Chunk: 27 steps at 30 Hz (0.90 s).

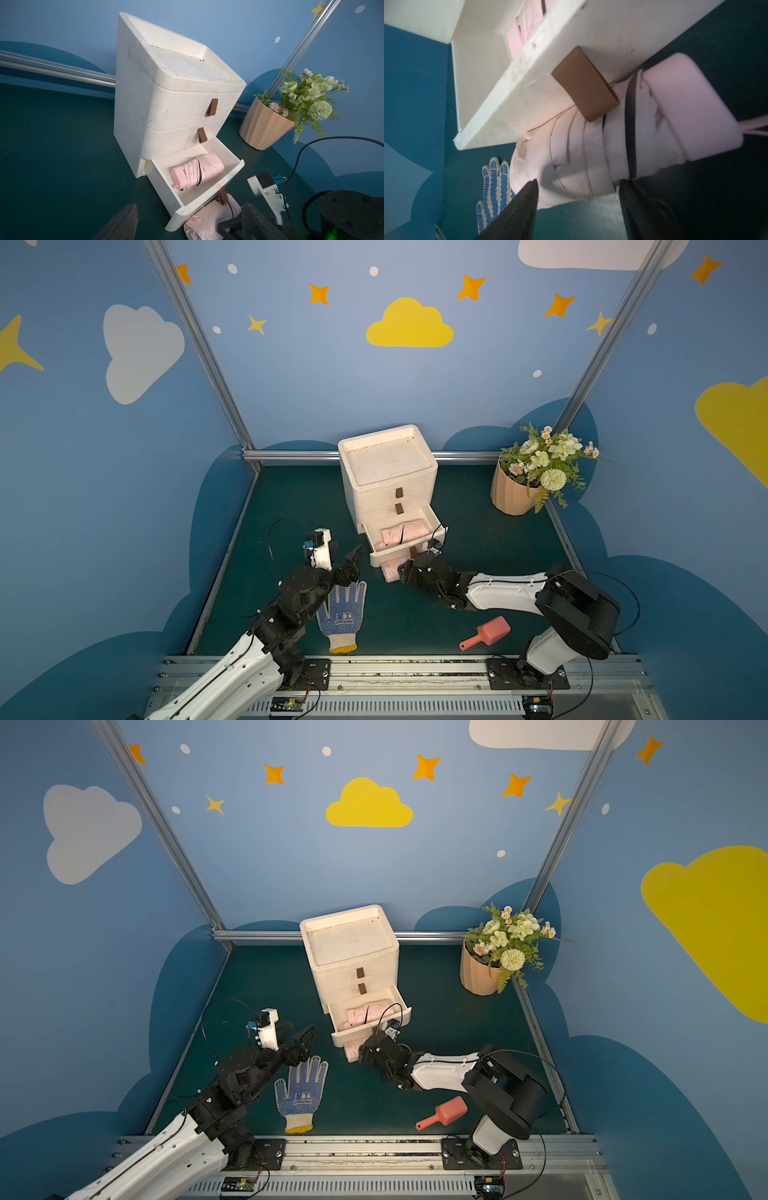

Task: Place the umbrella in the drawer by color
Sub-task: Pick up the umbrella from the center of the board.

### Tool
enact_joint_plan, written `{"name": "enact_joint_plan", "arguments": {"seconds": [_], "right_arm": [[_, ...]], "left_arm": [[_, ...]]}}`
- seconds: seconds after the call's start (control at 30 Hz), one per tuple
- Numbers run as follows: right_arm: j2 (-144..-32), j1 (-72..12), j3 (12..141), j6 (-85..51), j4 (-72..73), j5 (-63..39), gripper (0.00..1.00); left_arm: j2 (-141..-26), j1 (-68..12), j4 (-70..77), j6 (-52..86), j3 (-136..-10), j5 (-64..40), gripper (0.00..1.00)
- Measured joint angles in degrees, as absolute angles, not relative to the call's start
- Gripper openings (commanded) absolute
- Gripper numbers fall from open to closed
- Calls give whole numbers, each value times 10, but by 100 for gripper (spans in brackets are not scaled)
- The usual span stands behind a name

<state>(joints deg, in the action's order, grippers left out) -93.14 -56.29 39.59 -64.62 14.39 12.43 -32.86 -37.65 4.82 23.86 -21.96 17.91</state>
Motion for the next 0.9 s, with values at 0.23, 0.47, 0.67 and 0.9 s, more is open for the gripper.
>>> {"name": "enact_joint_plan", "arguments": {"seconds": [0.23, 0.47, 0.67, 0.9], "right_arm": [[-954, -565, 403, -703, 150, 142, 35], [-925, -568, 370, -773, 164, 189, 0], [-833, -568, 324, -785, 76, 265, 0], [-659, -575, 311, -725, -75, 375, 0]], "left_arm": [[-347, -376, 48, 249, -220, 177, 84], [-349, -376, 48, 252, -220, 178, 84], [-356, -376, 48, 253, -220, 177, 84], [-369, -376, 48, 253, -220, 173, 84]]}}
